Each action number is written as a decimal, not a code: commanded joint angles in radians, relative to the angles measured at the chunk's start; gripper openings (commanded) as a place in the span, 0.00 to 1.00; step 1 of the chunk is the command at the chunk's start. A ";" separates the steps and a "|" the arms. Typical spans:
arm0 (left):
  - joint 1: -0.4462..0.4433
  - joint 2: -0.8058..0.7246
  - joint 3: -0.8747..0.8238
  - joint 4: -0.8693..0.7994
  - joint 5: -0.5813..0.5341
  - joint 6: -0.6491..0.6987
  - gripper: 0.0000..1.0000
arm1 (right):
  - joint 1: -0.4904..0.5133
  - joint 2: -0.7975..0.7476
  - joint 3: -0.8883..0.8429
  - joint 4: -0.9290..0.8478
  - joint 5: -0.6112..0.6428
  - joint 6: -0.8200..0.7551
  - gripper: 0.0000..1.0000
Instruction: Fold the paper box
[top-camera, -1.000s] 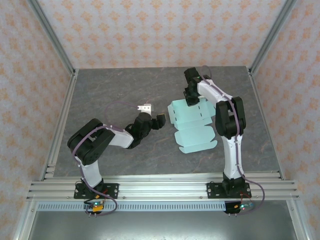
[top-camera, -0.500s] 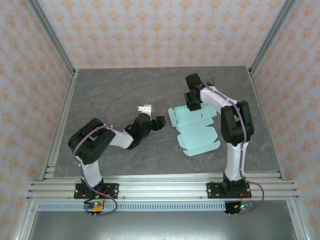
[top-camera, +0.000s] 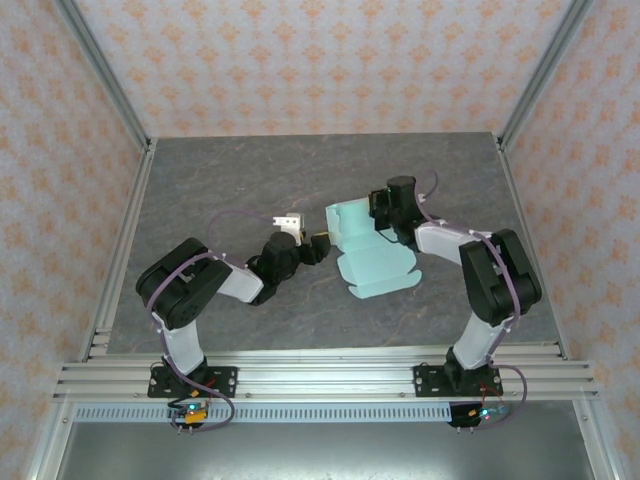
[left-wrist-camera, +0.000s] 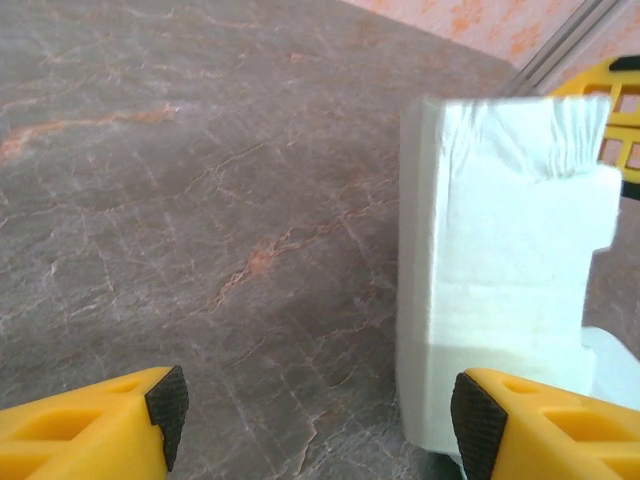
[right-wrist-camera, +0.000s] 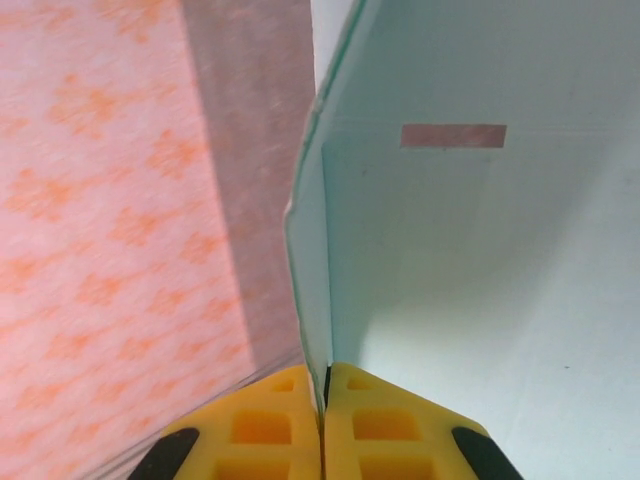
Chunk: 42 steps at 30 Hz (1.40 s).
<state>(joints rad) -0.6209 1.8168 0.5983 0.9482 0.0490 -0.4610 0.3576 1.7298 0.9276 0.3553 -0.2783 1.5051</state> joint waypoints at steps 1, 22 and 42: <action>-0.005 -0.027 -0.027 0.080 0.007 0.066 0.73 | 0.004 -0.027 -0.070 0.287 -0.044 0.014 0.07; -0.057 -0.051 -0.033 0.100 -0.001 0.286 0.68 | 0.005 0.022 -0.319 0.767 -0.150 -0.068 0.05; -0.175 0.087 0.161 -0.030 -0.298 0.343 0.34 | 0.054 0.028 -0.408 0.853 -0.056 -0.045 0.04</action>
<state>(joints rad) -0.7883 1.8977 0.7204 0.9478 -0.1490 -0.1287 0.3908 1.7496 0.5411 1.1172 -0.3515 1.4620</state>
